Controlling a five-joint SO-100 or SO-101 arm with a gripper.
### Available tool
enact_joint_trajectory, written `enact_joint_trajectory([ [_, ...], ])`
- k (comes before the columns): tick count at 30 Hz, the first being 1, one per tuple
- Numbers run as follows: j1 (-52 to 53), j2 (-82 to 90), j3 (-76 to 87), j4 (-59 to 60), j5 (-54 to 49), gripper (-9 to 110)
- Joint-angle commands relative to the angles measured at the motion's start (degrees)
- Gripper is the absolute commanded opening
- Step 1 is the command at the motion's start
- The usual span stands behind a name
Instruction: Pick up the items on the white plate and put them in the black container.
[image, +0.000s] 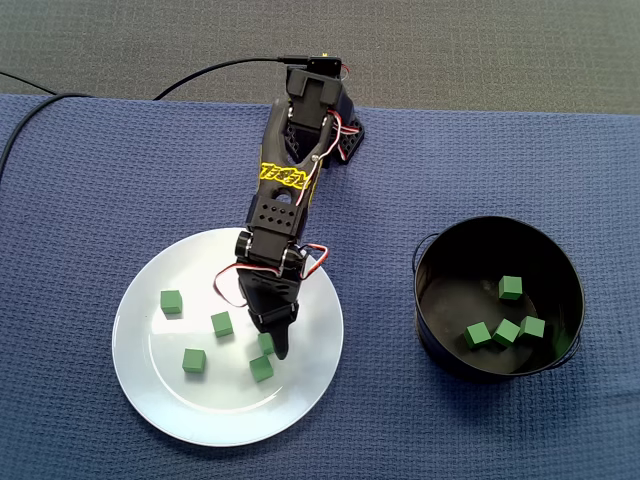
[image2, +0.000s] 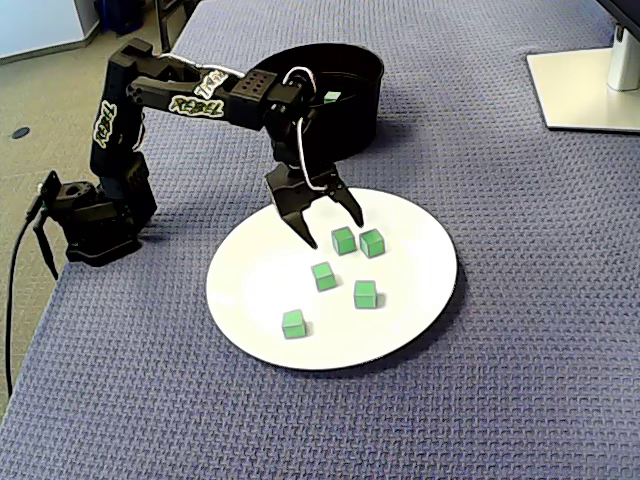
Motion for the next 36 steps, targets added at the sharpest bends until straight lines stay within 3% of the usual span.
enact_joint_trajectory([
  [1, 1.32, 0.26, -3.52, -0.97, -0.62, 24],
  [8, 1.14, -1.05, -4.13, -1.85, -0.97, 17],
  [15, 0.53, -1.58, -3.69, -3.25, -1.23, 0],
  [21, 0.53, 1.14, -3.34, -2.37, -0.97, 0],
  [26, -0.44, 18.81, -6.50, 4.39, 1.23, 0],
  [31, -8.79, 41.40, -13.71, 8.79, 0.18, 0],
  [36, -29.09, 53.70, -14.24, 5.27, -2.81, 0],
])
